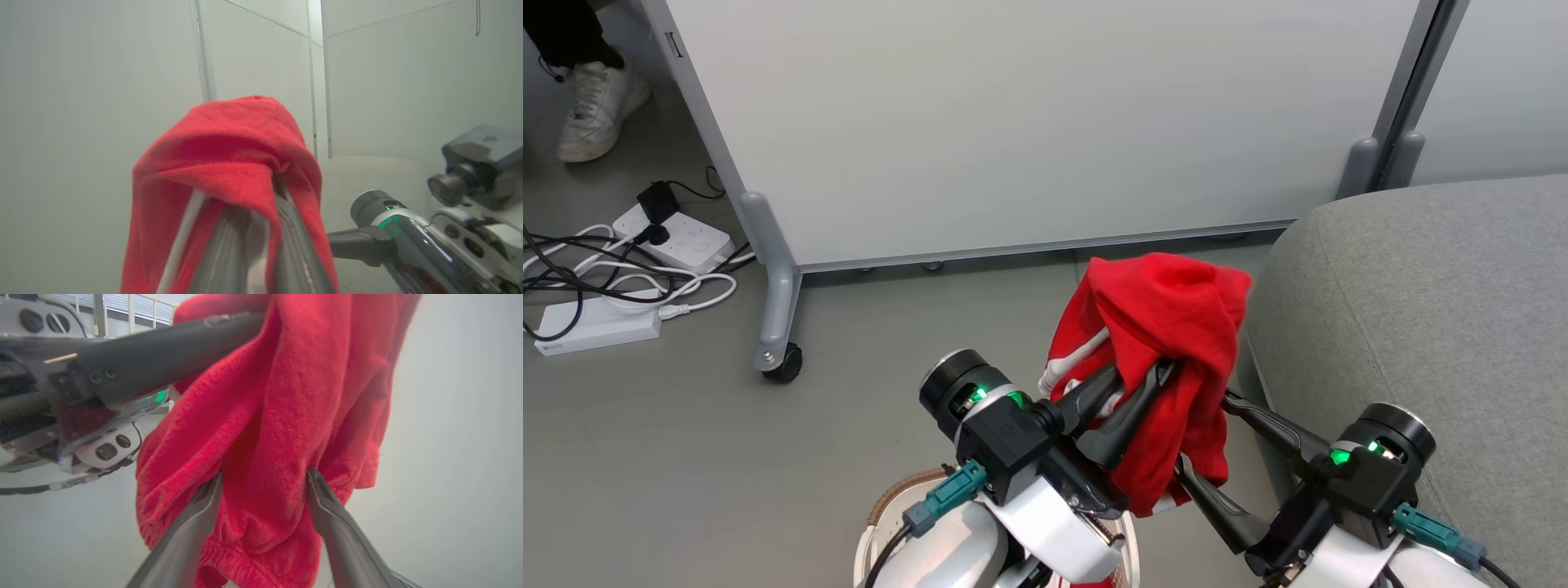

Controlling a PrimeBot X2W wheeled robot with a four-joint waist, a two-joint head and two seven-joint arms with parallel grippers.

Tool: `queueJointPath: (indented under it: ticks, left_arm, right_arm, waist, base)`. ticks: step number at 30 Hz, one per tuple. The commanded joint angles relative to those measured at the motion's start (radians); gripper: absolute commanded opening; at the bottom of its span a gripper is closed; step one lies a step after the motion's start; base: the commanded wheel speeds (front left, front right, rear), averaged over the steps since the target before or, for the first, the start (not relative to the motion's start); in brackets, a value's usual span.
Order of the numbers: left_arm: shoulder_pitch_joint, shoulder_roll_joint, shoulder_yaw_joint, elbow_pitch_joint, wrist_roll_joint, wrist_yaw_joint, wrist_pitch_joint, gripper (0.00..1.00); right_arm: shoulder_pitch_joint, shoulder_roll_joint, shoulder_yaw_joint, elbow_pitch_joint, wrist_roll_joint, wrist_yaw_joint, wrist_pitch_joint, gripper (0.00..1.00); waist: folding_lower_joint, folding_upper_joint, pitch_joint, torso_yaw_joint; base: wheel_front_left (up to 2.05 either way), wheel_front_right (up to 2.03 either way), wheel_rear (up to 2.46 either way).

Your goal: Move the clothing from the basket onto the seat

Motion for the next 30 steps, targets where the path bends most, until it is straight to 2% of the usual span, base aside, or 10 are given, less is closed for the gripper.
queueJointPath:
  ticks: [1,9,24,25,26,30]
  left_arm:
    - [-0.014,0.003,-0.002,-0.003,-0.002,-0.003,0.0,0.0]
    - [-0.017,0.003,-0.055,0.013,-0.013,-0.004,0.0,0.0]
    - [-0.029,0.003,-0.164,0.048,-0.073,-0.004,0.0,0.0]
    - [-0.029,0.003,-0.165,0.049,-0.073,-0.004,0.0,0.0]
    - [-0.027,0.003,-0.161,0.048,-0.074,-0.004,0.0,0.0]
    - [-0.024,0.003,-0.121,0.029,-0.08,-0.004,0.0,0.0]
  right_arm:
    - [-0.008,-0.008,0.002,0.005,0.004,0.0,-0.004,1.0]
    - [-0.047,-0.013,0.04,0.044,-0.04,0.0,-0.004,1.0]
    - [-0.065,0.029,0.075,0.077,-0.119,0.0,-0.004,1.0]
    - [-0.06,0.035,0.073,0.086,-0.117,0.0,-0.004,0.47]
    - [-0.062,0.041,0.056,0.084,-0.137,0.0,-0.004,0.0]
    - [-0.03,0.075,0.022,0.087,-0.138,0.0,-0.004,0.0]
  waist:
    - [0.0,-0.0001,0.0,0.001]
    - [0.0,-0.0001,-0.003,0.005]
    - [0.0,-0.0001,-0.009,0.022]
    - [0.0,-0.0001,-0.01,0.023]
    - [0.0,-0.0001,-0.01,0.024]
    - [0.0,-0.0001,-0.007,0.031]
  base:
    - [0.0,0.0,0.0]
    - [0.0,0.0,0.0]
    - [0.0,0.0,0.0]
    - [0.0,0.0,0.0]
    - [0.0,0.0,0.0]
    - [0.0,0.0,0.0]
